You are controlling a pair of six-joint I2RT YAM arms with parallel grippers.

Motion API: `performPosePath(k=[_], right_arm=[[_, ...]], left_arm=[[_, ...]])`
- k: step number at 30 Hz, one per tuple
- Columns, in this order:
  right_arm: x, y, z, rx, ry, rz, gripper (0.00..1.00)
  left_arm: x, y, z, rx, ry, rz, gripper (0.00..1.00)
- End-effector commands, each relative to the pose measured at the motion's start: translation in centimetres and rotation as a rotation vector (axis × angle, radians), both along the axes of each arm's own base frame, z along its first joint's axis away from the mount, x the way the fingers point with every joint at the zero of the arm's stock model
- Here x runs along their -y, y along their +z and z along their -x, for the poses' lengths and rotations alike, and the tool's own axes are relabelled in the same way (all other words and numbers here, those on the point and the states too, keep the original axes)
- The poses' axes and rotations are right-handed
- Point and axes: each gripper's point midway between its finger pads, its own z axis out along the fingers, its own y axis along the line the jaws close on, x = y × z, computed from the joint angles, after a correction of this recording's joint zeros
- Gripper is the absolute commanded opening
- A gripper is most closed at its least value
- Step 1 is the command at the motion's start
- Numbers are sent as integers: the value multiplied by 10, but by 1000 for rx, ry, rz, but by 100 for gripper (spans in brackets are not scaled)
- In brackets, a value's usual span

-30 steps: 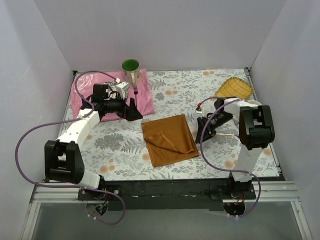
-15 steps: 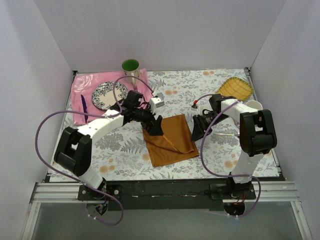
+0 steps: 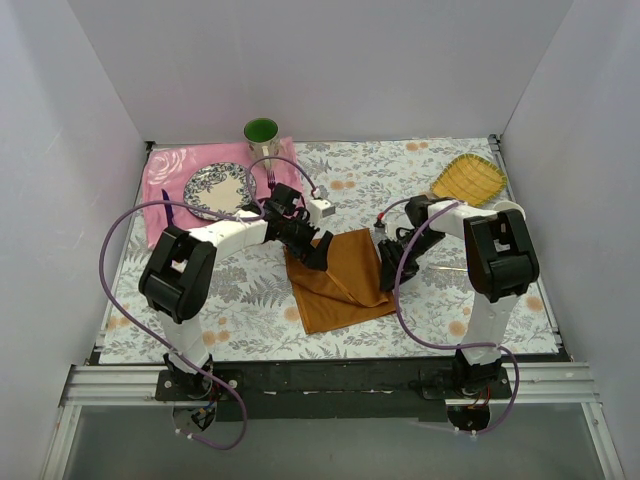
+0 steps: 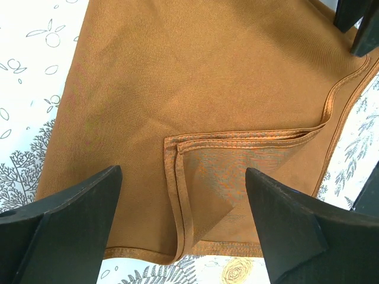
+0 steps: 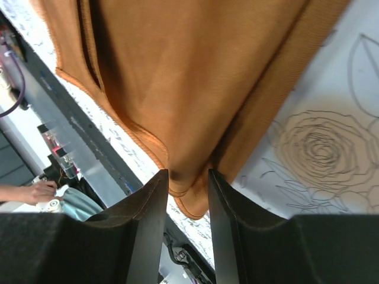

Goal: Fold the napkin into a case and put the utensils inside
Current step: Fold the rectangle-folded napkin at the center of the board.

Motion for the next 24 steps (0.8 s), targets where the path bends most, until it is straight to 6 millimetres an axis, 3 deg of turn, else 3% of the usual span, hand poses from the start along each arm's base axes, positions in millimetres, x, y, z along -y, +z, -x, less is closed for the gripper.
performPosePath(k=[1, 5, 9, 14, 19, 24], right_arm=[[5, -8, -8, 14, -8, 57, 40], [6, -11, -7, 0, -9, 69, 39], [7, -14, -7, -8, -13, 78, 30], [8, -16, -7, -14, -13, 83, 26], [8, -17, -7, -15, -13, 86, 25], [8, -16, -7, -14, -13, 89, 25]], left_arm=[[6, 2, 0, 9, -16, 0, 84], [8, -2, 11, -32, -50, 10, 79], [11, -1, 19, -49, -72, 22, 77], [16, -5, 32, -90, -103, 23, 72], [22, 10, 49, -96, -171, 70, 66], [13, 26, 67, -36, -259, 94, 59]])
